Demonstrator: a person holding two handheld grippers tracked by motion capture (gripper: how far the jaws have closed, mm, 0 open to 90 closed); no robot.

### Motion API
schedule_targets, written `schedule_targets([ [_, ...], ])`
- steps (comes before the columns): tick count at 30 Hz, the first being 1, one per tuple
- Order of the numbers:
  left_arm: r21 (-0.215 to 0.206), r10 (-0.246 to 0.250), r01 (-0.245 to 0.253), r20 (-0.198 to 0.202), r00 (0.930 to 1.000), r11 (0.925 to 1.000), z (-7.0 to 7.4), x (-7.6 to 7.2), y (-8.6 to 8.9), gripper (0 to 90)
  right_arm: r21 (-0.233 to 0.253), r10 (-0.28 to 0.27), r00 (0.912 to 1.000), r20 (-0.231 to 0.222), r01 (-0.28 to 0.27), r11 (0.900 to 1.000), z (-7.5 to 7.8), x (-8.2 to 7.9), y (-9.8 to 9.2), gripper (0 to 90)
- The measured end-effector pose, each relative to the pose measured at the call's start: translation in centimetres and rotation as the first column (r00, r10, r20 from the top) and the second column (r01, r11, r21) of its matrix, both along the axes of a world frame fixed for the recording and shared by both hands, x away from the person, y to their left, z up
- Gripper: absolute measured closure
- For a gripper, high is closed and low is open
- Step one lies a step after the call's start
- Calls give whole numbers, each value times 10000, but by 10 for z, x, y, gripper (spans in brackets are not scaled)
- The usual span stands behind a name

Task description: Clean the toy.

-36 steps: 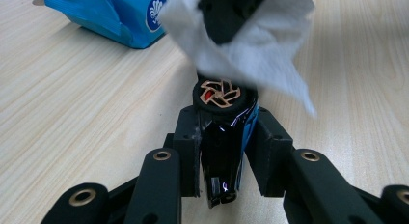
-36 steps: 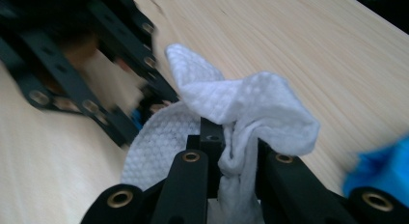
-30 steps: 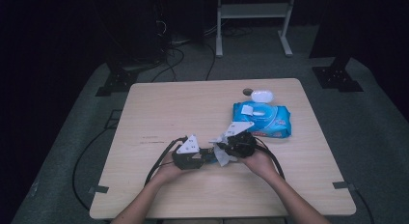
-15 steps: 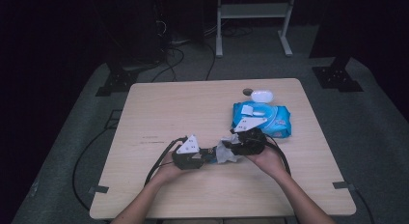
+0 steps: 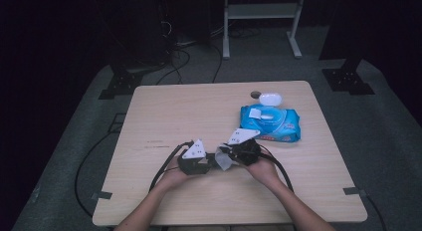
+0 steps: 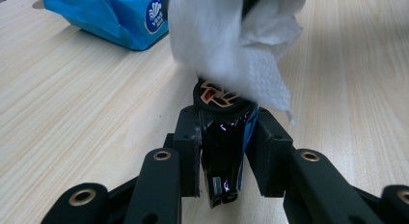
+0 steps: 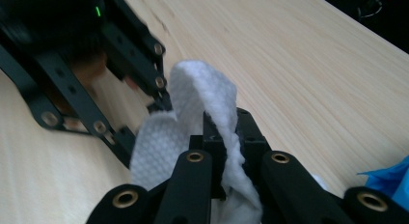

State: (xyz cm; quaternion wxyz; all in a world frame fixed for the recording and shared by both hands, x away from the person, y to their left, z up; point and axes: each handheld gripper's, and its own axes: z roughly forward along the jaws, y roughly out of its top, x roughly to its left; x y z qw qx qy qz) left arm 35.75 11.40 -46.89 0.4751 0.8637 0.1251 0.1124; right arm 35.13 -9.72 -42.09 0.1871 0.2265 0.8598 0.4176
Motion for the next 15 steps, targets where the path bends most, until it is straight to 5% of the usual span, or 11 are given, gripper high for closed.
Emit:
schedule_targets([
  [5,10,-23,23,18,10000,10000,0,0,0,677,-282,-594,9971,482,608,9977,-4,2,-18,852],
  [9,-27,-42,42,49,10000,10000,0,1,0,676,64,-1036,9945,182,1035,9946,-4,6,-31,852],
  [15,-34,-53,53,15,10000,10000,0,1,0,676,241,36,10000,-38,-35,9997,-4,-4,1,853],
])
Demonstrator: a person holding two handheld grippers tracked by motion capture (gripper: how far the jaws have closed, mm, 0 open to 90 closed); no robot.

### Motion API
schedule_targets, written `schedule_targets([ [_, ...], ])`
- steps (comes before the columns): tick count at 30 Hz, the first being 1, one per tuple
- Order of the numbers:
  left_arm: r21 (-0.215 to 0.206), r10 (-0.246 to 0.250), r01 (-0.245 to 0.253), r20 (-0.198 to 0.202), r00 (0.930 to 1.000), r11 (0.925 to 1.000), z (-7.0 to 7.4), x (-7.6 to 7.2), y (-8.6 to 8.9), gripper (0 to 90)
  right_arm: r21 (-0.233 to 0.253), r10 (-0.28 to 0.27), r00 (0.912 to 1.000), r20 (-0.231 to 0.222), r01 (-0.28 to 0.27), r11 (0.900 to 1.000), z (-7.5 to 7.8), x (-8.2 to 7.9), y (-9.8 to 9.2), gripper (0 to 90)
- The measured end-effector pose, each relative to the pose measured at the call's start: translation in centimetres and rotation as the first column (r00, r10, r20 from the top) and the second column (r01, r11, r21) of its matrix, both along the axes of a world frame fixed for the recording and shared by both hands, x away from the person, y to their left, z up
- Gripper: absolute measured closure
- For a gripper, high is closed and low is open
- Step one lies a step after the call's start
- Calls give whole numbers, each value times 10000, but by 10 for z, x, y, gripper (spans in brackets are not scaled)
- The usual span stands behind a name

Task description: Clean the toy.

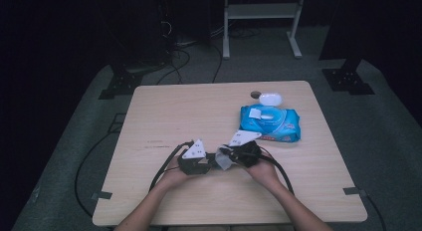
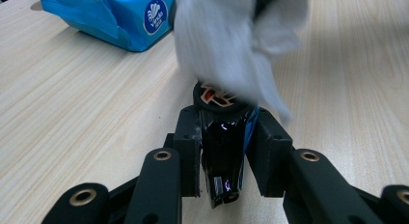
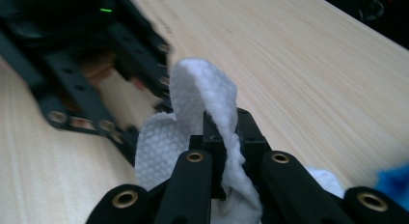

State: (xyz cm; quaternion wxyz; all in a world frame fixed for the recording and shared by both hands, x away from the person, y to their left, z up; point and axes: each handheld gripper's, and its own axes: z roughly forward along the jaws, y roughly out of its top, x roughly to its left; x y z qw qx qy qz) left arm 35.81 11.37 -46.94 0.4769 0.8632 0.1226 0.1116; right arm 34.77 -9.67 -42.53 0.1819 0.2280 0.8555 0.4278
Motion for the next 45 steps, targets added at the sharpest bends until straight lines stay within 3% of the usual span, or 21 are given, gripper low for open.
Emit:
schedule_targets([
  [3,20,-52,52,11,10000,10000,0,1,0,677,-505,325,9990,304,-309,9982,2,-3,10,853],
  [6,74,-52,52,2,10000,10000,1,1,0,678,-697,-157,9992,377,183,9974,3,2,-1,853],
  [8,42,-78,78,-17,10000,10000,0,1,1,678,-766,-647,9972,370,673,9948,4,9,-18,853],
  [9,28,-76,76,-33,10000,10000,0,2,1,678,-762,-1167,9925,376,1193,9899,5,14,-36,855],
  [10,-35,-65,65,-50,10000,10000,0,2,1,678,-762,-1167,9925,376,1193,9899,5,14,-36,855],
  [11,-90,-52,51,-78,10000,9999,0,2,1,678,-788,-1605,9863,388,1631,9835,4,16,-52,854],
  [14,-131,-63,62,-133,9999,9999,-1,2,1,678,-511,-1777,9841,-7,1775,9828,3,19,-64,854],
  [19,-50,-153,153,-98,9998,9999,0,4,1,678,-326,-1579,9874,-91,1575,9870,3,19,-54,854],
  [24,28,-113,113,14,9999,9999,0,4,2,678,-209,-900,9957,-221,895,9958,3,19,-33,855],
  [28,61,-127,127,60,9999,9999,0,4,2,679,-179,-1116,9935,-219,1112,9936,3,22,-43,855],
  [30,41,-103,103,12,9999,9999,0,5,3,678,101,-1195,9906,-668,1204,9927,2,21,-54,856],
  [35,84,140,-141,80,9999,9999,1,6,4,674,118,-1256,9905,-568,1265,9919,1,18,-56,855],
  [39,-123,194,-194,-30,9998,9997,1,8,9,687,157,-1423,9881,-586,1434,9895,1,18,-57,856],
  [42,-63,173,-173,49,9998,9998,1,8,7,694,196,-1332,9893,-601,1346,9907,3,18,-48,856],
  [45,-9,136,-136,113,9998,9999,1,7,6,696,380,-811,9938,-761,842,9957,3,19,-28,856],
])
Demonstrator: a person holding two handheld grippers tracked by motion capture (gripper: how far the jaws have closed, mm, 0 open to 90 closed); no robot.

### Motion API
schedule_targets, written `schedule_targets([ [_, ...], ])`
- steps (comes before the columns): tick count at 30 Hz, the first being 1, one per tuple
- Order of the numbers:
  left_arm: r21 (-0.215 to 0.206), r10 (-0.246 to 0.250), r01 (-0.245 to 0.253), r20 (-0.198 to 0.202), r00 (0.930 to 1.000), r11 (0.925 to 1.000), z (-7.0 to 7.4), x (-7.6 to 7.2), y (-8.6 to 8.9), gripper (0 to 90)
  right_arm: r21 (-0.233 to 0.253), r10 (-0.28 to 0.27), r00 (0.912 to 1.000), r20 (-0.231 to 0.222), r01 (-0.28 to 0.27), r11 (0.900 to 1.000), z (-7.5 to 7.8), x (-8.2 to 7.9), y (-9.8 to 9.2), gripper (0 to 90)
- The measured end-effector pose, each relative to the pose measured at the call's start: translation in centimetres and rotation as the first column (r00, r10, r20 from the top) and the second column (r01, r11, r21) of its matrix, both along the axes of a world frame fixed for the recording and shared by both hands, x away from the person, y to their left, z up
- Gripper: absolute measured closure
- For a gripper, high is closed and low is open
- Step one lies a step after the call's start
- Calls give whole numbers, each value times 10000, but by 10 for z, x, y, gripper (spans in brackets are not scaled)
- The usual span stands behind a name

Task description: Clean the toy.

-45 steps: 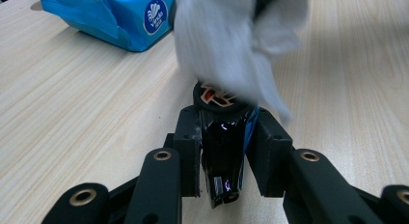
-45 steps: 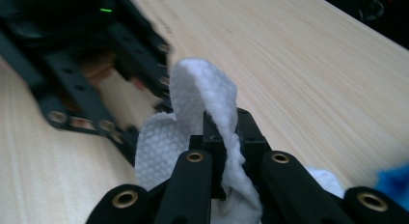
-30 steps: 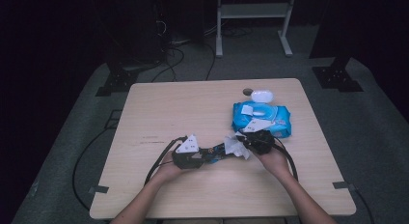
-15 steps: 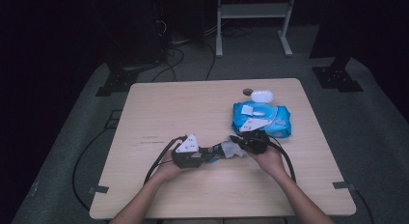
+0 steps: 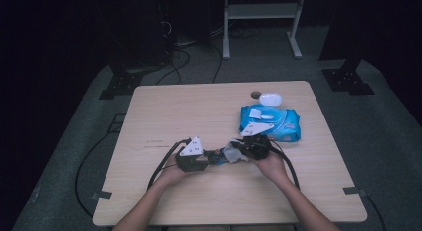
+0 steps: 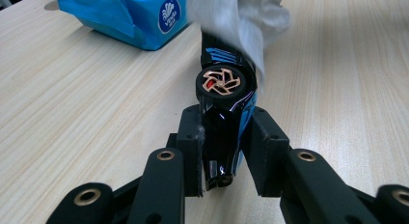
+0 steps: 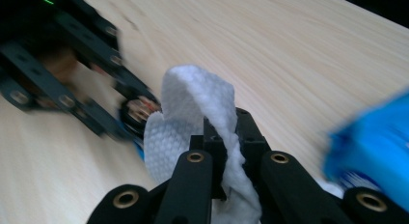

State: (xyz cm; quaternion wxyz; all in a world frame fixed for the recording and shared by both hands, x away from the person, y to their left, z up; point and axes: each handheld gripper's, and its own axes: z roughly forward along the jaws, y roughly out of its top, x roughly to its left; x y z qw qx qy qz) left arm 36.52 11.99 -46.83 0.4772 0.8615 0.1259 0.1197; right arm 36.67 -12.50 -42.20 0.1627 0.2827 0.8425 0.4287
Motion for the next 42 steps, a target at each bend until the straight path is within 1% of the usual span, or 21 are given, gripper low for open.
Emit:
schedule_targets([
  [3,-38,26,-26,-45,10000,10000,0,0,0,695,200,483,9987,-168,-480,9986,-2,-3,22,856],
  [6,-24,88,-88,-38,10000,10000,0,-1,0,696,375,1010,9940,-422,-994,9943,-2,-5,43,857],
  [8,-61,136,-136,-84,9999,9999,0,0,3,696,54,1069,9942,-108,-1068,9943,-2,-7,51,857],
  [9,-76,130,-130,-82,9999,9999,-1,0,4,697,-15,1142,9934,-97,-1143,9935,-1,-6,51,857],
  [11,-60,120,-120,-25,9999,9999,0,0,3,698,-144,992,9950,-111,-993,9949,0,-3,44,857],
  [12,-68,111,-112,-15,9999,9999,-1,0,3,698,-91,709,9974,-112,-711,9974,2,0,33,857],
  [13,-55,93,-93,11,10000,9999,-1,1,2,698,-91,709,9974,-112,-711,9974,2,0,33,857],
  [16,-53,77,-76,22,10000,10000,-1,1,2,698,-198,203,9998,-90,-204,9996,4,6,9,857],
  [18,-29,57,-57,26,10000,10000,-1,1,2,698,-429,-234,9997,117,239,9988,4,9,-5,856],
  [19,-36,58,-58,5,10000,10000,-1,1,2,698,-437,-383,9992,97,387,9983,4,10,-11,857],
  [21,-48,68,-68,-16,10000,10000,-1,2,3,697,-120,-838,9960,-303,835,9964,1,15,-31,857],
  [24,-216,287,-291,-197,9994,9993,-1,3,3,691,-13,-881,9956,-333,881,9961,-1,13,-34,856],
  [26,-227,353,-359,-231,9991,9991,-1,3,3,687,-208,-811,9967,-81,809,9965,-1,10,-32,856],
  [29,-213,381,-386,-210,9991,9990,-2,2,3,686,-277,-702,9972,242,708,9971,-3,5,-29,856],
  [31,-152,430,-432,-177,9989,9989,-2,2,3,680,-190,-637,9974,334,643,9977,-5,3,-30,857],
  [34,-182,488,-494,-279,9984,9986,-3,2,4,662,22,-608,9970,469,607,9982,-8,-3,-32,858],
  [37,-161,493,-497,-233,9985,9986,-4,2,3,640,-22,-485,9960,752,488,9988,-9,-10,-34,857],
  [39,-150,500,-501,-112,9987,9986,-4,0,3,635,-8,-486,9952,844,488,9988,-10,-13,-35,858],
  [40,-166,440,-442,-101,9990,9989,-4,0,3,638,74,-526,9949,865,521,9986,-11,-15,-36,858],
  [41,-160,403,-404,-77,9992,9991,-4,0,3,641,197,-583,9956,740,570,9982,-11,-14,-36,858],
  [42,-205,411,-415,-154,9990,9989,-4,1,3,640,263,-608,9977,314,600,9979,-9,-11,-35,857],
])
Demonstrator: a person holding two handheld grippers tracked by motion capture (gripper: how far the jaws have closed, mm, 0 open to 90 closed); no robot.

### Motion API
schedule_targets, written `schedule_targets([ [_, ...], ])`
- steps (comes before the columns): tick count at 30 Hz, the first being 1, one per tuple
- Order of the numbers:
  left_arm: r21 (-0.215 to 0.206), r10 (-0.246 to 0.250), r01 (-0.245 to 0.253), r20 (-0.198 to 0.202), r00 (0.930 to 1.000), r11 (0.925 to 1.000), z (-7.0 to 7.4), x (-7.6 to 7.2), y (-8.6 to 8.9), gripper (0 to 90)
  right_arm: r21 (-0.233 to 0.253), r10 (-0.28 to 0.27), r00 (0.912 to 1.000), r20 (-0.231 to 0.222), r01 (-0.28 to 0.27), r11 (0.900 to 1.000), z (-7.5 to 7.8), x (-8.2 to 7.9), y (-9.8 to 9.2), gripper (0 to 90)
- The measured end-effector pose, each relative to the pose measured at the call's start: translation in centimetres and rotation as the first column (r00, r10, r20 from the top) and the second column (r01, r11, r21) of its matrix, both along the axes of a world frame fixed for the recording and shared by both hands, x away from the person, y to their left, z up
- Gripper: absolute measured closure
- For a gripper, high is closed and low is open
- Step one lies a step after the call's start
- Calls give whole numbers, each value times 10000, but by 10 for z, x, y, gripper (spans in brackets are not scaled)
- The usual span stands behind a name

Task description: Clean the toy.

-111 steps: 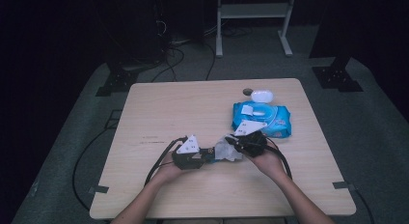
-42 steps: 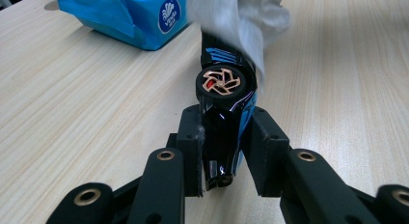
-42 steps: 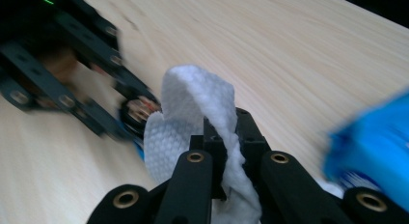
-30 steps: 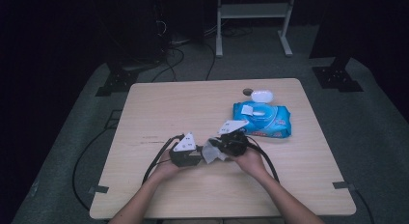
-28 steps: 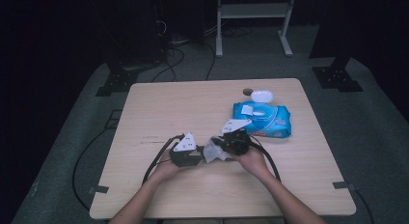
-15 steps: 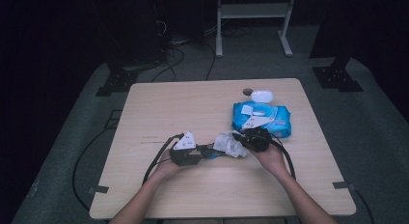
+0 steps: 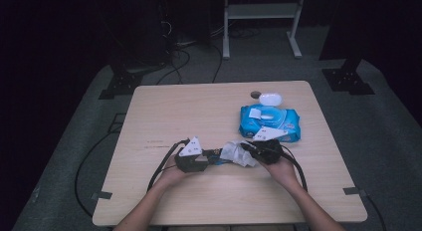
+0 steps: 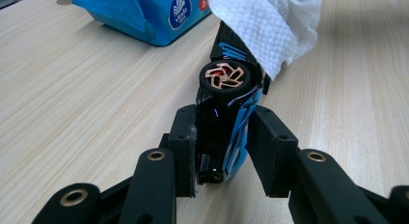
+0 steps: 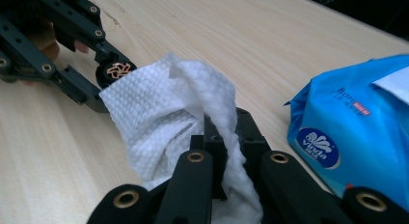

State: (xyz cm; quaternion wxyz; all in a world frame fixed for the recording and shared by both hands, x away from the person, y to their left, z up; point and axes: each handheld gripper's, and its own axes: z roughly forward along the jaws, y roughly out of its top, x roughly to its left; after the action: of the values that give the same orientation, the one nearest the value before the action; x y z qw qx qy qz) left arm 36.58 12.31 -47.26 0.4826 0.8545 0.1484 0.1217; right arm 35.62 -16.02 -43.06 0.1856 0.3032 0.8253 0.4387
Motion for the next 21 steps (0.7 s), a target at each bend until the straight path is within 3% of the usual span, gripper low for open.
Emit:
schedule_targets([
  [4,36,-36,36,29,10000,10000,0,0,0,643,-65,159,9998,-141,-160,9999,3,3,7,858],
  [6,42,-40,40,15,10000,10000,1,0,0,662,-355,196,9998,56,-194,9992,5,3,10,857],
  [9,14,10,-10,-166,9999,10000,1,1,1,660,-164,191,9998,-82,-193,9997,3,4,6,857],
  [15,27,113,-112,-169,9998,9999,1,-1,-2,619,41,489,9982,354,-491,9988,-1,-6,0,857],
  [21,213,-70,75,-222,9997,9997,-1,-5,-7,554,-240,862,9919,935,-843,9962,-3,-21,-1,858],
])
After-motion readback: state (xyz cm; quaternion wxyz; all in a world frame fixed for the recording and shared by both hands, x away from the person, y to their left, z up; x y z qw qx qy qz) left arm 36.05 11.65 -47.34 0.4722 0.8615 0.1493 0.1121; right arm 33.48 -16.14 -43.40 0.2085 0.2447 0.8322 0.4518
